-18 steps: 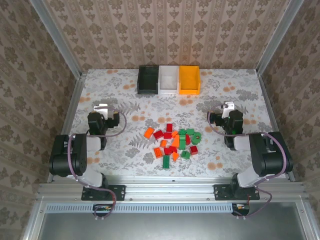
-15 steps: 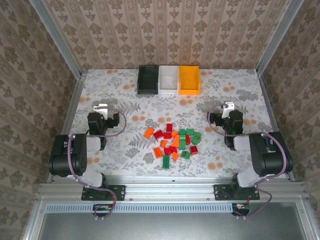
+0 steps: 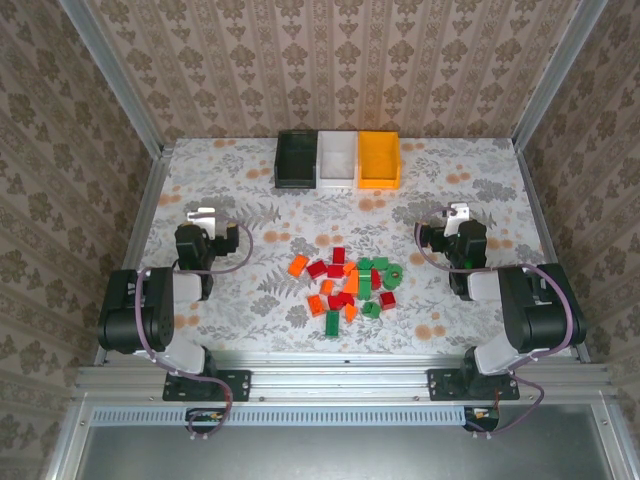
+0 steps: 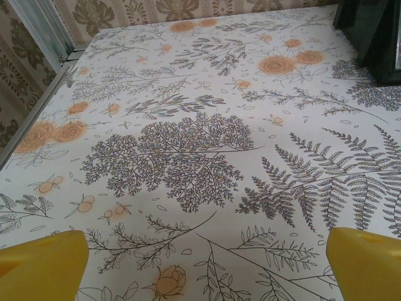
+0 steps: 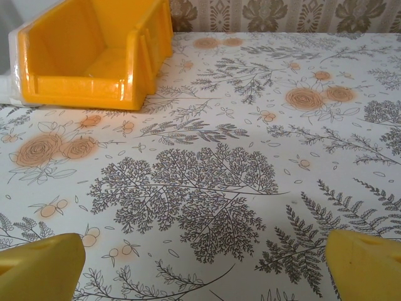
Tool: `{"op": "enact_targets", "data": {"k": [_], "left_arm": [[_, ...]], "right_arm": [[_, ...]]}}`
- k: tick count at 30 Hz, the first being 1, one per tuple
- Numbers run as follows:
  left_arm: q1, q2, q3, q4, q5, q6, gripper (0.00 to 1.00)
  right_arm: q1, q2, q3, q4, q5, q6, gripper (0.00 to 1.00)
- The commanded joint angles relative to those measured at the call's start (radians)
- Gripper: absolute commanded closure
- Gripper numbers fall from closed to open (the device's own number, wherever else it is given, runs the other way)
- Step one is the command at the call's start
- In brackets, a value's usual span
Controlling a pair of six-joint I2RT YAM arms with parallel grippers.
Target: Sort the legos into containers by color
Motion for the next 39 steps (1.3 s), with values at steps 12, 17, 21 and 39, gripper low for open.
{"op": "enact_targets", "data": {"k": [12,17,21,39], "left_arm": [[-0.036,-0.292,0.178,-0.451,-0.049,-0.053,0.00],[-0.051,-0.482,0.403,-0.828,-0.076,-0.461,0.00],[-0.005,-0.554,0.519,-1.116,0.011,-0.717,0.00],[0.035,-0.387,0.437,-1.239,0.417,-0.768,0.19]], "right_arm": [[0.173,-0.256,0.287,-0.563,0.266,-0.062,0.00],[0.226,-0.337,0.655,-1.051,0.179,0.111,0.00],[0.173,-0.358,0.596,-0.944,0.045,0.384,0.00],[0.215,0.284,1.157,-1.277,0.125,0.426,0.20]]}}
